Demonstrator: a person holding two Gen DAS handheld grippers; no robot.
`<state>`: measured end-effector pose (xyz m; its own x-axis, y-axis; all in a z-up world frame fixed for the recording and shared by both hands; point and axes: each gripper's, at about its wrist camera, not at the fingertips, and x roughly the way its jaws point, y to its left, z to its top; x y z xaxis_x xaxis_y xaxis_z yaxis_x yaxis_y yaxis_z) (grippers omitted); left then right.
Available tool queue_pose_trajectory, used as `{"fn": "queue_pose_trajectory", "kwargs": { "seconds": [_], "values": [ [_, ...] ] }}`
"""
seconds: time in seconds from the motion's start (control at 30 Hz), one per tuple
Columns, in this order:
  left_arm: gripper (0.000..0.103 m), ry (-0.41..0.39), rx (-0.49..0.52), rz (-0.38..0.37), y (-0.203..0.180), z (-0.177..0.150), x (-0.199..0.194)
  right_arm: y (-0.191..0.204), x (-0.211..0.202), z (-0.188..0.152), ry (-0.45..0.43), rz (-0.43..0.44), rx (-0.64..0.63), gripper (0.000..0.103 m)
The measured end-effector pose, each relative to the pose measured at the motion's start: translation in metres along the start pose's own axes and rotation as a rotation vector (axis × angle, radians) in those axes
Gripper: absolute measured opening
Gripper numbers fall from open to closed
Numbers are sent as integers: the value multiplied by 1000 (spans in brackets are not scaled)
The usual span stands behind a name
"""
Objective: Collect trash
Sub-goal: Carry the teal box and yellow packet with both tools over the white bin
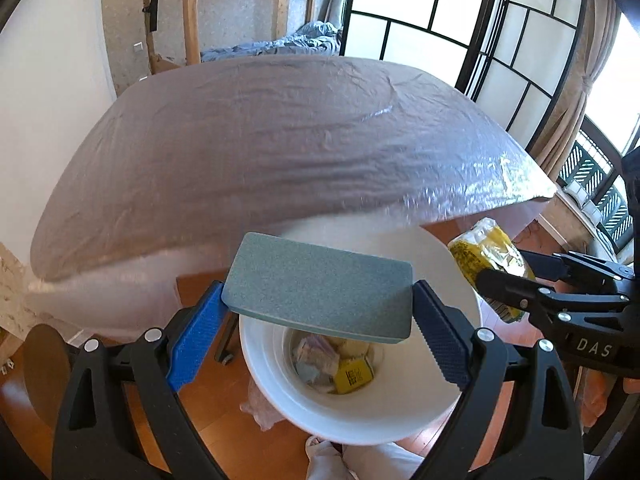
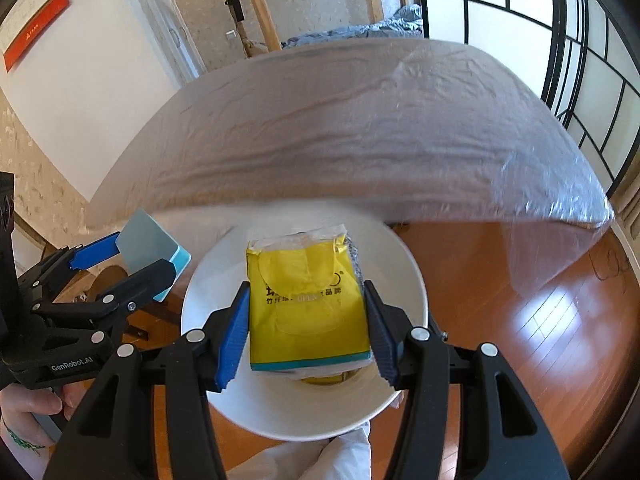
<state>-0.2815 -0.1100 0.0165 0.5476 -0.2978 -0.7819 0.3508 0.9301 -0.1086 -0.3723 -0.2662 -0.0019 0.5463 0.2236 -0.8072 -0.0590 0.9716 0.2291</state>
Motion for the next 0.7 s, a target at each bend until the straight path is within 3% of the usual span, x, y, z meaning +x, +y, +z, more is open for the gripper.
{"fn": "queue_pose_trajectory", "kwargs": {
  "seconds": [0.7],
  "values": [
    [93,56,-45,33,-5,-19,19,-9,28,-12,79,7,-22,53]
  ]
}}
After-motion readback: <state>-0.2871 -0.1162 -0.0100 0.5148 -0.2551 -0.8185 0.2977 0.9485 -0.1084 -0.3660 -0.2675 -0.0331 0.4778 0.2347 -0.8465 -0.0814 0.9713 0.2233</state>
